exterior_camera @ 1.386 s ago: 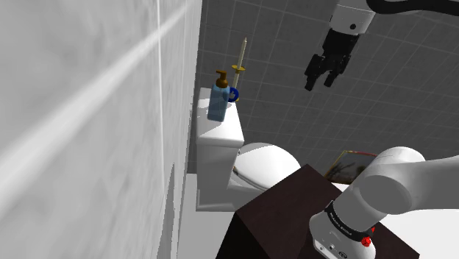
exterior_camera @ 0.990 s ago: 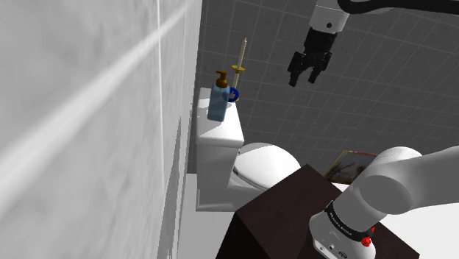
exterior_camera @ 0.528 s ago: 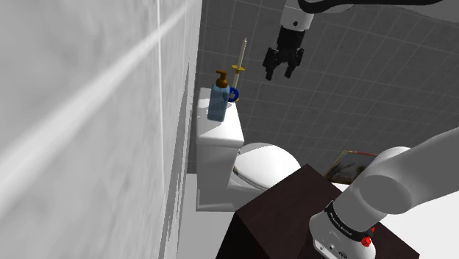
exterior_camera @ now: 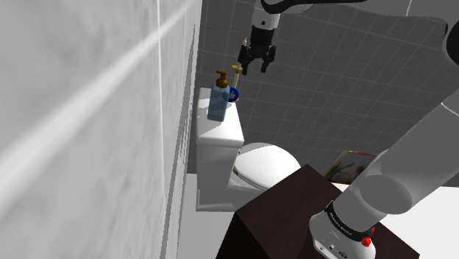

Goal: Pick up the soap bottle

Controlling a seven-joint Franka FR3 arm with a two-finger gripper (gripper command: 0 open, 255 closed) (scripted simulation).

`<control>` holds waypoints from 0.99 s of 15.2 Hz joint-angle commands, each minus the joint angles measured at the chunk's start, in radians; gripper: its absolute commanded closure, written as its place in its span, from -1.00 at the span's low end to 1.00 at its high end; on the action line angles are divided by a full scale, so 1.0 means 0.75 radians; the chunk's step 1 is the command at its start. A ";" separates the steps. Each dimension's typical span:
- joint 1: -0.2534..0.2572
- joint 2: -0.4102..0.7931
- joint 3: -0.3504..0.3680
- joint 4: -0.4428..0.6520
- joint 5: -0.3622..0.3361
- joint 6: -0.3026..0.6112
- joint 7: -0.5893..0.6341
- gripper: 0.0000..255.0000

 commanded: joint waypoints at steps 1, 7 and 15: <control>0.001 0.122 0.003 0.125 -0.011 -0.006 0.006 -1.00; 0.024 0.477 0.013 0.540 -0.043 -0.077 0.028 -1.00; 0.056 0.818 0.009 0.956 -0.069 -0.160 0.036 -1.00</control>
